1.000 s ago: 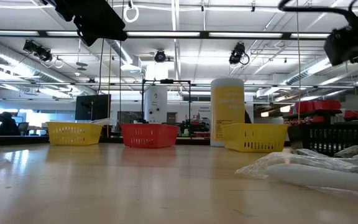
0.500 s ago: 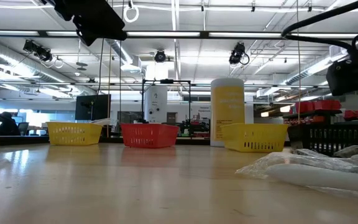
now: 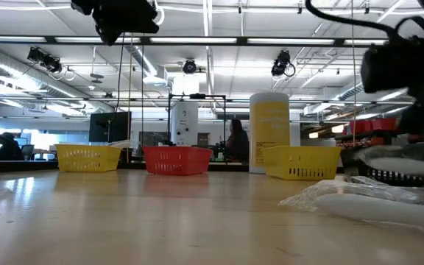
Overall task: Pick & Place Travel size toiletries
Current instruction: Put the blue toothbrush into the left yellow basket
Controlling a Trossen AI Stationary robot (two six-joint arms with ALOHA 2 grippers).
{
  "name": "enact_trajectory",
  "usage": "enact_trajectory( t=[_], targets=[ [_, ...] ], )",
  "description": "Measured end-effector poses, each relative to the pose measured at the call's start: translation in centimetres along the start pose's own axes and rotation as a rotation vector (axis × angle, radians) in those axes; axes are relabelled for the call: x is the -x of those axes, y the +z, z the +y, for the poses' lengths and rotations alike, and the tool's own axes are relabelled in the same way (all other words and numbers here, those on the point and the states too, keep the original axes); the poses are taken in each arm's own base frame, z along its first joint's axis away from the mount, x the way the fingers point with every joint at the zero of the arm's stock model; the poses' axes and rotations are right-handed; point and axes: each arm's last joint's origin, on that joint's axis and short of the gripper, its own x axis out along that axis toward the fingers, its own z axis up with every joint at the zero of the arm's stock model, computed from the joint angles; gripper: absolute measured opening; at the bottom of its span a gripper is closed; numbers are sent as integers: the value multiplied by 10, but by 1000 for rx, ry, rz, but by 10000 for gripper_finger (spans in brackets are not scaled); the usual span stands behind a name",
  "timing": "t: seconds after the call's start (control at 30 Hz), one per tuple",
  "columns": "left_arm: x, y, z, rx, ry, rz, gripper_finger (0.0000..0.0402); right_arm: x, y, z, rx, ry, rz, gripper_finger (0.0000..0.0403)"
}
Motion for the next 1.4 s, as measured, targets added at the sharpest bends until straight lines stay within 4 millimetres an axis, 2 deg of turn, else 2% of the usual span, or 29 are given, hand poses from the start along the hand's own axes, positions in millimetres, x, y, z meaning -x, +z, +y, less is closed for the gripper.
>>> enact_trajectory(
  t=[0.1, 0.23, 0.4, 0.53, 0.77, 0.9, 1.07, 1.17, 1.4],
  targets=[
    [-1, 0, -5, -36, -26, -21, 142, 9, 15, 3, 38, -9, -84, 12],
    [-10, -5, -11, -12, -32, -12, 142, 28, 47, 14, 126, 2, -288, 12],
    [-30, -16, -18, 15, -28, 2, 142, 49, 91, 33, 390, 164, -685, 12],
    [-45, -16, -26, 11, -29, -81, 142, 58, 113, 35, 498, 245, -872, 14],
    [-65, -14, -30, 6, -27, -193, 142, 62, 136, 24, 522, 267, -1010, 16],
    [-72, -14, -23, 23, 3, -202, 142, 51, 143, 22, 537, 259, -1007, 17],
    [-77, -8, -13, 102, 22, -227, 142, 49, 148, 16, 526, 239, -1018, 18],
    [-79, -4, -8, 105, -28, -234, 146, 50, 151, 13, 516, 229, -1029, 18],
    [-84, -1, 2, 81, -13, -234, 180, 50, 154, 10, 519, 241, -1025, 18]
  ],
)
